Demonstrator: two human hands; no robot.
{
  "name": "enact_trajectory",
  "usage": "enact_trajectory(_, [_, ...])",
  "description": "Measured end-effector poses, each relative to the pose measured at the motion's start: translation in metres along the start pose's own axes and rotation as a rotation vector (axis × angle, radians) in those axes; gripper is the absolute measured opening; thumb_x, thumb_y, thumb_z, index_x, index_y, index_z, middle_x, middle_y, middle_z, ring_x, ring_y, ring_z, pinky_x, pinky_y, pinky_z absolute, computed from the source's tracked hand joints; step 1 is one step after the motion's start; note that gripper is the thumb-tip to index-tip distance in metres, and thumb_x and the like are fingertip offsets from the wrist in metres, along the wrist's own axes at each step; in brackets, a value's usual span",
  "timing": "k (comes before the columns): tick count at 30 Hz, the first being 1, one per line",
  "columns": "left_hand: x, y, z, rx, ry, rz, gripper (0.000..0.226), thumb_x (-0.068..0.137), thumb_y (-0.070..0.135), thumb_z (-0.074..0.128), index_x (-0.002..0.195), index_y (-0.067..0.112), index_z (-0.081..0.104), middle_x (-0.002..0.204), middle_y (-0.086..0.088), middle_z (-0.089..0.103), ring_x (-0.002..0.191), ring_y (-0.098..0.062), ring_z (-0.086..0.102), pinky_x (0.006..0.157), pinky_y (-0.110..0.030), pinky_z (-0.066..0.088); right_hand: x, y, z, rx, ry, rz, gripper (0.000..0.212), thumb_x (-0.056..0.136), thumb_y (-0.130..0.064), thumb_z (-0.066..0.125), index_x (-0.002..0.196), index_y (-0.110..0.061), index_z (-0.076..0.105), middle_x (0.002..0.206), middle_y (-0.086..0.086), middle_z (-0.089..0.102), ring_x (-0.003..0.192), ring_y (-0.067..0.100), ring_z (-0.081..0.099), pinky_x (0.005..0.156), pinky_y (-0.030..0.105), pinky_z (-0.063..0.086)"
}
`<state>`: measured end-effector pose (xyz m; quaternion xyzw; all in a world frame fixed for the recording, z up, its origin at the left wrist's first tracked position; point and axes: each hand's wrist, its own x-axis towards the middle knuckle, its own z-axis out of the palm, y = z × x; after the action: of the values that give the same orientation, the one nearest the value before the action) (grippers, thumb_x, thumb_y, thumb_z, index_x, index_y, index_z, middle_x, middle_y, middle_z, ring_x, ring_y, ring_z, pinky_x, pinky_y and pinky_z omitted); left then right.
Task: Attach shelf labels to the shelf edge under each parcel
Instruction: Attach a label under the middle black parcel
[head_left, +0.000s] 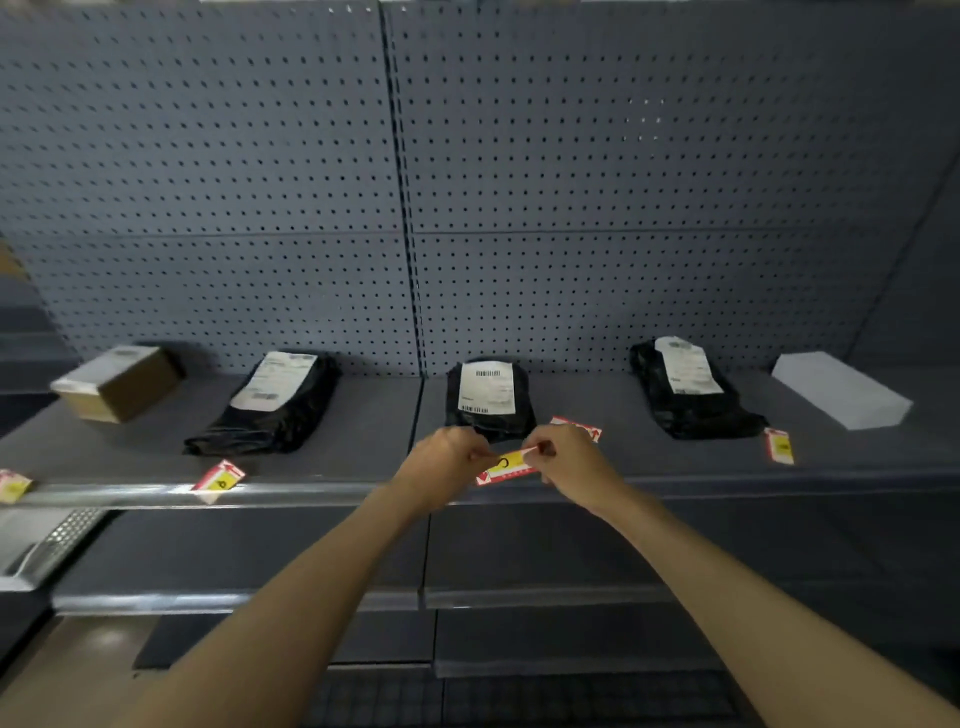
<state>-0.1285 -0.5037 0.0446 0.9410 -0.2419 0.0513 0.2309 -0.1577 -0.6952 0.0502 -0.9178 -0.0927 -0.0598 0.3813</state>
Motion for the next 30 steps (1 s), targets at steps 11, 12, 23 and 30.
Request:
enact_trajectory(11, [0.001, 0.002, -0.022, -0.686, 0.113, -0.260, 0.007, 0.086, 0.001, 0.067, 0.091, -0.003, 0.070, 0.080, -0.018, 0.072, 0.066, -0.019, 0.069, 0.064, -0.026, 0.061, 0.025, -0.023, -0.012, 0.351, 0.097, 0.197, 0.024, 0.084, -0.019, 0.073, 0.103, -0.009, 0.062, 0.094, 0.005, 0.066, 0.067, 0.009, 0.055, 0.053, 0.019, 0.043])
enact_trajectory(12, [0.000, 0.004, -0.019, -0.796, 0.121, -0.300, 0.007, 0.085, -0.002, 0.067, 0.091, -0.006, 0.068, 0.080, -0.021, 0.072, 0.068, -0.022, 0.070, 0.067, -0.029, 0.062, 0.024, -0.021, -0.009, 0.377, 0.086, 0.226, 0.023, 0.084, -0.021, 0.073, 0.101, -0.008, 0.065, 0.094, 0.004, 0.067, 0.066, 0.008, 0.055, 0.051, 0.018, 0.043])
enact_trajectory(23, [-0.012, -0.026, 0.043, -0.241, 0.084, -0.254, 0.014, 0.090, 0.020, 0.061, 0.090, 0.010, 0.070, 0.090, -0.007, 0.070, 0.081, -0.022, 0.066, 0.070, -0.033, 0.055, 0.026, 0.005, 0.014, 0.139, 0.094, 0.080, 0.006, 0.091, -0.009, 0.062, 0.087, -0.008, 0.066, 0.080, 0.006, 0.069, 0.046, 0.000, 0.056, 0.046, 0.020, 0.045])
enact_trajectory(30, [-0.017, -0.045, 0.071, 0.220, 0.065, -0.017, 0.024, 0.092, 0.013, 0.050, 0.109, 0.012, 0.067, 0.114, -0.006, 0.059, 0.108, -0.028, 0.052, 0.086, -0.042, 0.049, 0.035, 0.029, 0.023, -0.214, 0.000, -0.038, 0.015, 0.095, -0.010, 0.056, 0.098, -0.011, 0.071, 0.087, -0.003, 0.064, 0.062, 0.004, 0.052, 0.064, 0.027, 0.046])
